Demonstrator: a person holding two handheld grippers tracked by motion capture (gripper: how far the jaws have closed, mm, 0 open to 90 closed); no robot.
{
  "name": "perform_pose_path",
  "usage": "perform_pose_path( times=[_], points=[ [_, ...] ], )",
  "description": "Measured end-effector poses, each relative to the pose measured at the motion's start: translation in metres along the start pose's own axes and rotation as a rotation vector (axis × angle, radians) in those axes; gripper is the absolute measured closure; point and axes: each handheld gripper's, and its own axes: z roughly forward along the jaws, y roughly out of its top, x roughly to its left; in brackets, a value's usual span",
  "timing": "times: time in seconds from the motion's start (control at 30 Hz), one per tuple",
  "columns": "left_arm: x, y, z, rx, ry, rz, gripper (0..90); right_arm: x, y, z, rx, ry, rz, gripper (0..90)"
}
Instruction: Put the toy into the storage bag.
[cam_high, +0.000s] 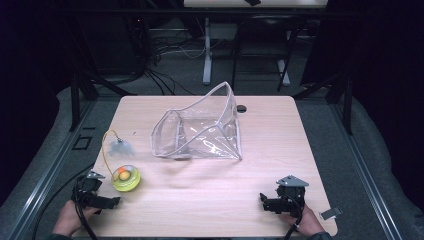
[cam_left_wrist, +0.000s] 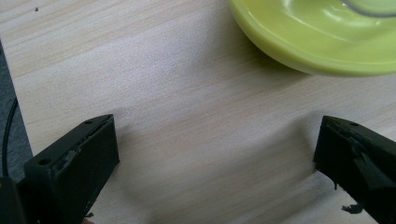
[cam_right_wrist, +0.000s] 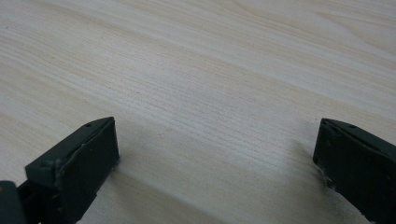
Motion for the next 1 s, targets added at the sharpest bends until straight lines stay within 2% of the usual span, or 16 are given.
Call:
perform_pose_path(
  times=[0.4,0.43,0.47,0.5,0.53,0.63,0.73,0.83,0.87,1.0],
  points=[
    [0.0,-0.001,0.0,-0.006,-0.001,0.0,0.0,0.0,0.0,0.0,-0.001,0.002,0.0,0.0],
    [0.0,-0.001,0.0,-0.002,-0.003,0.003,0.0,0.0,0.0,0.0,-0.002,0.001,0.0,0.0],
    [0.0,0.001,-0.001,0.029,-0.016,0.027,0.0,0.0,0.0,0.0,0.001,-0.002,-0.001,0.0],
    [0.0,0.001,-0.001,0.029,-0.016,0.027,0.0,0.0,0.0,0.0,0.001,-0.002,-0.001,0.0],
    [0.0,0.002,-0.002,0.053,-0.018,0.043,0.0,0.0,0.0,0.0,0.001,-0.004,0.001,0.0],
    [-0.001,0.003,-0.003,0.071,-0.026,0.048,0.0,0.0,0.0,0.0,0.001,-0.004,0.001,0.0],
    [-0.002,0.005,-0.009,0.052,-0.037,0.043,0.0,0.0,0.0,0.0,0.0,-0.003,0.001,0.0],
    [-0.004,0.008,-0.018,0.01,-0.037,0.029,0.0,0.0,-0.001,0.0,-0.002,-0.005,0.001,0.0],
    [-0.006,0.011,-0.024,-0.011,-0.039,0.028,0.0,0.001,-0.001,-0.001,-0.005,-0.009,0.004,0.0],
    [-0.008,0.013,-0.03,-0.041,-0.035,0.039,0.0,0.001,-0.002,-0.002,0.0,-0.004,0.002,0.0]
  ],
)
